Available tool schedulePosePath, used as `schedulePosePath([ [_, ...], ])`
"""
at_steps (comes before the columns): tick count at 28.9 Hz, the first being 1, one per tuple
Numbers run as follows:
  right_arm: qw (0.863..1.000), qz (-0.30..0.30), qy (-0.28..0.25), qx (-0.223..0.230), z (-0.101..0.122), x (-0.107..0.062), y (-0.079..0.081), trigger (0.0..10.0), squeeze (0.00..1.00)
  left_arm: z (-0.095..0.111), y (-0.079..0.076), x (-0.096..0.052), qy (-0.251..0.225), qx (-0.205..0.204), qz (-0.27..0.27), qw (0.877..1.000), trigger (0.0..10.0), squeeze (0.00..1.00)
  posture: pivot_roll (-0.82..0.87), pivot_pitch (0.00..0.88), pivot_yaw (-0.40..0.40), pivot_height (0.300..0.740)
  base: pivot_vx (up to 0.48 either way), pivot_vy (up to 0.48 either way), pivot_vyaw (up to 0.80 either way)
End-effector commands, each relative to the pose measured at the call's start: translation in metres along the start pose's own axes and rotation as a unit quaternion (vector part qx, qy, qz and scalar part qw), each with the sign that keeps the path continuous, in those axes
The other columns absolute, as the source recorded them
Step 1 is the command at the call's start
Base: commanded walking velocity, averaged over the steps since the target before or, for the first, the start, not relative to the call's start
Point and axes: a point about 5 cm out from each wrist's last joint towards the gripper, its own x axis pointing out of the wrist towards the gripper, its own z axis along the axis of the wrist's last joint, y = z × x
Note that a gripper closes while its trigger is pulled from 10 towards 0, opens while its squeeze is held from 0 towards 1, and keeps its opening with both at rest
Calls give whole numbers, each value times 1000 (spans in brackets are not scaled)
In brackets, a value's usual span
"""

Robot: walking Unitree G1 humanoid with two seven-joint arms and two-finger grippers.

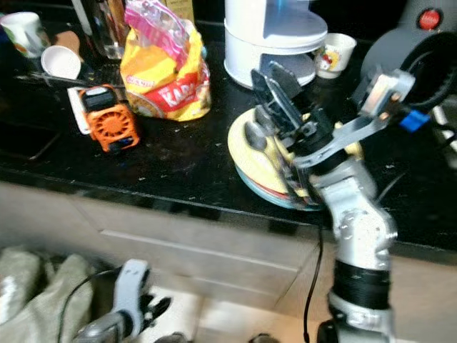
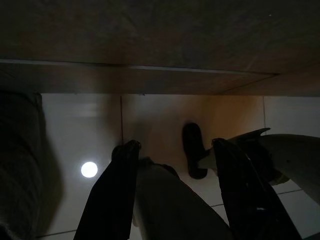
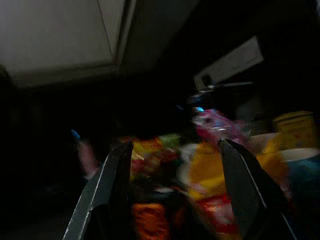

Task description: Kitchen organization

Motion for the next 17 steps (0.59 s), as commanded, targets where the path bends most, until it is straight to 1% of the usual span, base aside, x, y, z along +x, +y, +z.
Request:
schedulePosePath([
  [1,999,-19,-12,-41,17,-4,-5,10000,0,-5,-3,0,9,5,-7,1000,10000,0,88,116,-3,740,0,-285,0],
  [2,998,-25,-6,-52,20,-4,-7,10000,0,-5,-4,0,9,8,-8,1000,10000,0,88,116,-3,740,0,-285,0],
  [3,997,-34,12,-72,24,-5,-10,10000,0,-4,-4,0,7,5,-10,1000,10000,0,86,119,-2,740,0,0,0],
  [4,990,-61,60,-112,29,-7,-19,10000,0,-4,-6,1,3,-1,-13,1000,10000,0,86,119,-2,740,0,0,0],
  [5,990,-61,60,-112,29,-7,-19,10000,0,-4,-6,1,3,-1,-13,1000,10000,0,86,119,-2,740,0,0,0],
  [6,985,-78,86,-130,32,-9,-24,10000,0,-4,-6,1,3,-3,-14,1000,10000,0,86,119,-2,740,0,0,0],
  [7,974,-97,126,-163,34,-10,-31,10000,0,-5,-7,1,4,-2,-15,1000,10000,0,80,123,-7,740,0,0,0],
  [8,974,-97,126,-163,34,-10,-31,10000,0,-5,-7,1,4,-2,-15,1000,10000,0,80,123,-7,740,0,0,0],
  [10,953,-112,204,-196,36,-14,-38,10000,0,-6,-7,1,6,-1,-16,1000,10000,0,79,122,-9,740,0,0,0],
  [12,953,-112,204,-196,36,-14,-38,10000,0,-6,-7,1,6,-1,-16,1000,10000,0,79,122,-9,740,0,0,0],
  [13,944,-108,240,-200,34,-16,-38,10000,0,-7,-8,1,7,0,-16,1000,10000,0,79,122,-9,740,0,0,0],
  [14,936,-88,275,-203,32,-19,-34,10000,0,-7,-8,1,7,-1,-15,1000,10000,0,80,125,-13,740,0,0,0],
  [16,915,-59,341,-208,31,-28,-28,10000,0,-9,-7,0,9,-1,-14,1000,10000,0,78,129,-14,740,0,0,0],
  [17,903,-60,370,-209,32,-32,-28,10000,0,-11,-7,-1,10,-2,-13,1000,10000,0,75,127,-17,740,0,0,0],
])
